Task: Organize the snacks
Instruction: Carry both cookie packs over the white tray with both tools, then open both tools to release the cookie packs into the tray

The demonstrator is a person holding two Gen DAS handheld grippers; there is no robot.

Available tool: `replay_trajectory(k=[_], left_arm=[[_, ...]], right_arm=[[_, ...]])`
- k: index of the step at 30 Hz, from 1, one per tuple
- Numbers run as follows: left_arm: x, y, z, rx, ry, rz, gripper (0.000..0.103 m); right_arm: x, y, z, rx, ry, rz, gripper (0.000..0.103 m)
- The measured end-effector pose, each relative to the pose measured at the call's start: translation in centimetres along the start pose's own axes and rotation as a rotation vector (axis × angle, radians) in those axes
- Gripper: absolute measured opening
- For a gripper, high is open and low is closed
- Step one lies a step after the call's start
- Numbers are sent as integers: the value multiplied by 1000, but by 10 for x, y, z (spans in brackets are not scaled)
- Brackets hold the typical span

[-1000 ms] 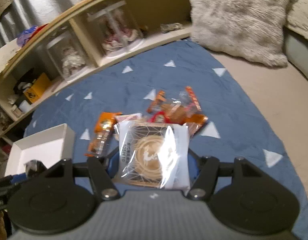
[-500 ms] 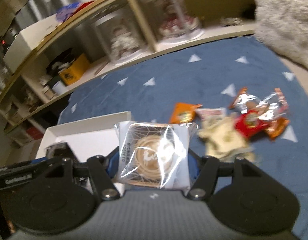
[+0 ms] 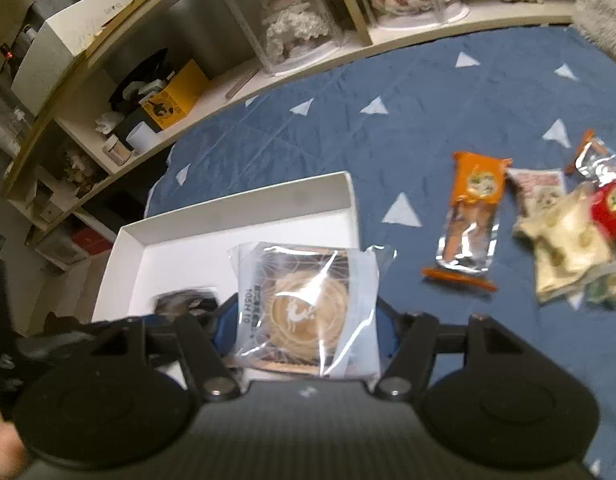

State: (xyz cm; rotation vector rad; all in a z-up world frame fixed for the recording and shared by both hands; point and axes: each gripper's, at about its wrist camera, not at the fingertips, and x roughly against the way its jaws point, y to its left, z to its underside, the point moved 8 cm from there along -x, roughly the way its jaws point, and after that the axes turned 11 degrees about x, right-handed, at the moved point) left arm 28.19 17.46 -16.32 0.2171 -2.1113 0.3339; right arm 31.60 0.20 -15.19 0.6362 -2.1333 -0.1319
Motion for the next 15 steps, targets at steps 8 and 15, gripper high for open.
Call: replay_trajectory(k=[8, 15], left_arm=[[-1, 15, -13, 45, -44, -3, 55], [1, 22, -20, 100, -58, 36, 55]], right_arm=[[-29, 16, -8, -39, 28, -10, 71], [-41, 22, -17, -40, 17, 23, 78]])
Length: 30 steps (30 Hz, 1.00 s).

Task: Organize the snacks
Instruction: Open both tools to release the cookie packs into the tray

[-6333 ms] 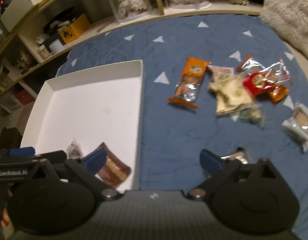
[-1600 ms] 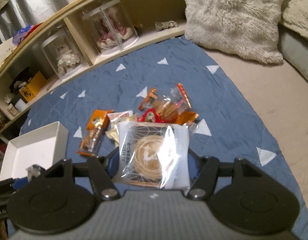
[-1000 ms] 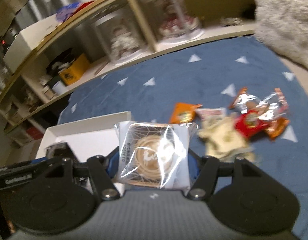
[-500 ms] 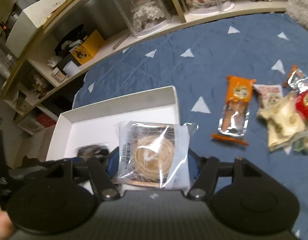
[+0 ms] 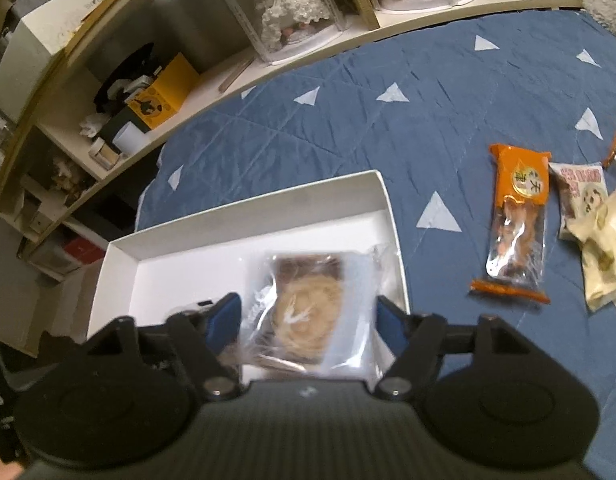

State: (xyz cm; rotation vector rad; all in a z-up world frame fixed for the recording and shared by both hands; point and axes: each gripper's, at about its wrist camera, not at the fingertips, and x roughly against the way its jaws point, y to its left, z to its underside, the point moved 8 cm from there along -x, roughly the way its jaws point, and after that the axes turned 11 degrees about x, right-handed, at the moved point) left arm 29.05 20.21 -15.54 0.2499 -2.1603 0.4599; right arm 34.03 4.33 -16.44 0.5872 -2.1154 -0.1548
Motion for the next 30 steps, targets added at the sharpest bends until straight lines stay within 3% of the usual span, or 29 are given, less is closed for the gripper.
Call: replay_trajectory(k=[7, 14, 19, 30], left_arm=[[-3, -19, 2, 5, -1, 75, 52], [7, -24, 5, -24, -17, 20, 55], [25, -20, 5, -23, -42, -8, 79], [56, -12, 19, -51, -53, -22, 90]], right_arm=[[8, -3, 4, 28, 8, -7, 78], [17, -8, 14, 51, 24, -13, 77], [22, -9, 20, 68, 31, -11, 77], [37, -13, 32, 101, 25, 0, 80]])
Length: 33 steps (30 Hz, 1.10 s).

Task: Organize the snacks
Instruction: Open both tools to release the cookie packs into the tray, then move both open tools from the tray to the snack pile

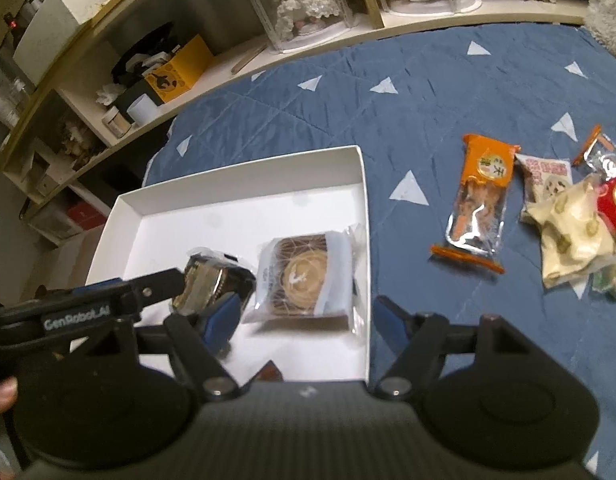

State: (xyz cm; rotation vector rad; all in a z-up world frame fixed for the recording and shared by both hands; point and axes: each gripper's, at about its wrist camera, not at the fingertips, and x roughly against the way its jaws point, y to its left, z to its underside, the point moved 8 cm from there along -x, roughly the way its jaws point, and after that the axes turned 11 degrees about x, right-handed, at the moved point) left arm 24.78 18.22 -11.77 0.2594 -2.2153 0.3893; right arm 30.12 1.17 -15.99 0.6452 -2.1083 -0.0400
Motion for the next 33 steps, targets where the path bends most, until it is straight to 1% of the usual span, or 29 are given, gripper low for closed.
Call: replay_trajectory(k=[4, 8, 14, 18, 27, 30, 33], left_arm=[[9, -1, 6, -13, -3, -4, 95], [16, -2, 12, -21, -2, -9, 98], [28, -7, 16, -28, -22, -5, 103], [35, -17, 19, -56, -33, 8, 103], [47, -38, 23, -77, -56, 51, 103], [50, -46, 23, -81, -77, 49, 103], [52, -57, 23, -79, -91, 79, 103]], right_arm=[[9, -2, 3, 11, -14, 15, 87], [17, -8, 7, 22, -26, 31, 90], [32, -18, 12, 40, -57, 53, 103], [44, -27, 16, 62, -80, 77, 103], [67, -51, 21, 78, -114, 133, 103], [76, -63, 23, 78, -122, 156, 103], [85, -77, 25, 80, -130, 180, 103]])
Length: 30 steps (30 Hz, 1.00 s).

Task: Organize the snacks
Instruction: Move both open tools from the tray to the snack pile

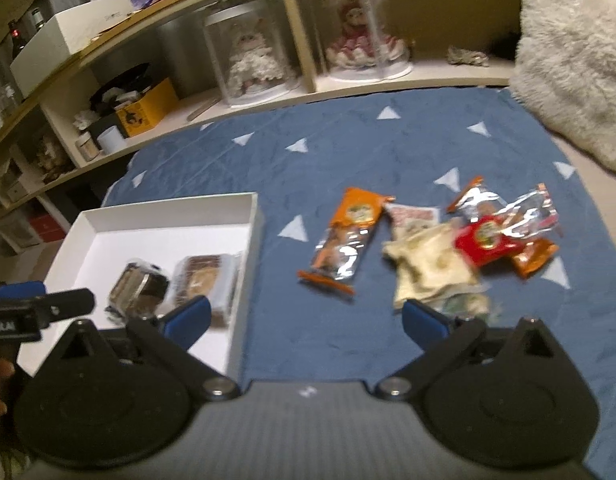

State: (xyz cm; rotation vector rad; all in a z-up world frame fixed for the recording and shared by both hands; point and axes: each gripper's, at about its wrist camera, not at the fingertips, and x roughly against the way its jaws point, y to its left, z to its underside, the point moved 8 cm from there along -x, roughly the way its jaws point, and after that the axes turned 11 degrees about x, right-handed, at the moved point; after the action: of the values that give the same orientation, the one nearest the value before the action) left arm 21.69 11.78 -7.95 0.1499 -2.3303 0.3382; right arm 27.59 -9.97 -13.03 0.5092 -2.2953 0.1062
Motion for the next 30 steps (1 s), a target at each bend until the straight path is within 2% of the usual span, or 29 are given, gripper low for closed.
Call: replay_trajectory(k=[11, 16, 20, 26, 27, 28, 30], left_arm=[[-13, -57, 9, -18, -27, 102, 103], [-26, -84, 17, -80, -44, 109, 103], [-39, -102, 24, -122, -54, 124, 103], [-60, -130, 27, -151, -96, 215, 103], [-63, -134, 28, -158, -105, 228, 102], [-66, -139, 28, -171, -112, 244, 102], [-73, -147, 29, -202, -122, 265, 98]], right_arm=[[24, -60, 4, -6, -30, 83, 103], [23, -86, 10, -19, -20, 129, 103], [15, -110, 18, 26, -10, 199, 103], [-3, -144, 28, -24, 20, 184, 102], [-6, -148, 28, -29, 29, 192, 102], [-9, -151, 29, -26, 33, 199, 97], [-17, -152, 28, 19, 36, 158, 89]])
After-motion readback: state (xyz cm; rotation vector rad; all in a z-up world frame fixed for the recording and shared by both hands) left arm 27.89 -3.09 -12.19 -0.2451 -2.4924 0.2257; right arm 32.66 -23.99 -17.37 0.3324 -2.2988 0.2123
